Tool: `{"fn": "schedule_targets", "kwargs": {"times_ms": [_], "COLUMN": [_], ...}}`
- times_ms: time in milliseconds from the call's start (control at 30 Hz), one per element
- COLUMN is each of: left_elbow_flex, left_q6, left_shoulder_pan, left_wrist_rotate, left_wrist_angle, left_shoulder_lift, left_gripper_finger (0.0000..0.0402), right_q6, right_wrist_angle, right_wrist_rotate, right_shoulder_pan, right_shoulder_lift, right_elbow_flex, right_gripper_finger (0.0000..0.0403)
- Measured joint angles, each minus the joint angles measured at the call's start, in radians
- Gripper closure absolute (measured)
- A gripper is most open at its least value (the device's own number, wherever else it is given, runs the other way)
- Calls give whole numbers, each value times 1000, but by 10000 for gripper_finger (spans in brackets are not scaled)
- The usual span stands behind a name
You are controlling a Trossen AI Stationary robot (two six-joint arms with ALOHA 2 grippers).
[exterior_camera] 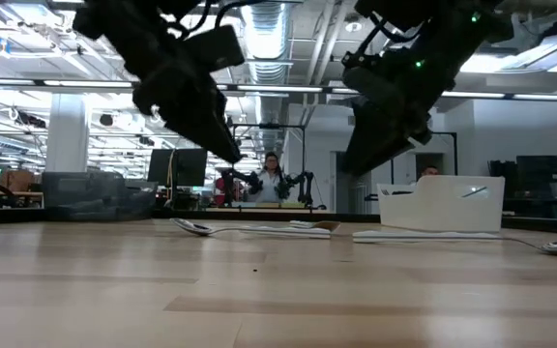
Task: Sort silverware by color (type)
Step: Put the light blue spoon into the black bin
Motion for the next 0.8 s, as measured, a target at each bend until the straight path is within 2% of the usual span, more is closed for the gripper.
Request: {"fn": "schedule_targets", "kwargs": {"times_ms": [133, 433, 600, 800], "left_elbow_flex": [-57, -179, -228, -231], "left_q6": [57, 65, 64, 96], "left_shoulder_pan": [18, 65, 84, 88], "left_wrist_rotate": [25, 131, 177, 186], "left_wrist_angle": [76, 268, 365, 381], "left_shoulder_lift": [0, 6, 37, 98], "left_gripper_finger": [246, 248, 276, 316], "right_q6": [0, 26, 34, 4], "right_wrist_angle": [5, 20, 41, 63], "right_wrist_rotate": [20, 82, 86, 84], "right_shoulder_pan": [18, 84, 101, 87], "right_shoulder_lift": [-10, -13, -13, -13], "right_elbow_flex": [1, 1, 1, 1], "right_gripper_finger": [213, 214, 214, 214]}}
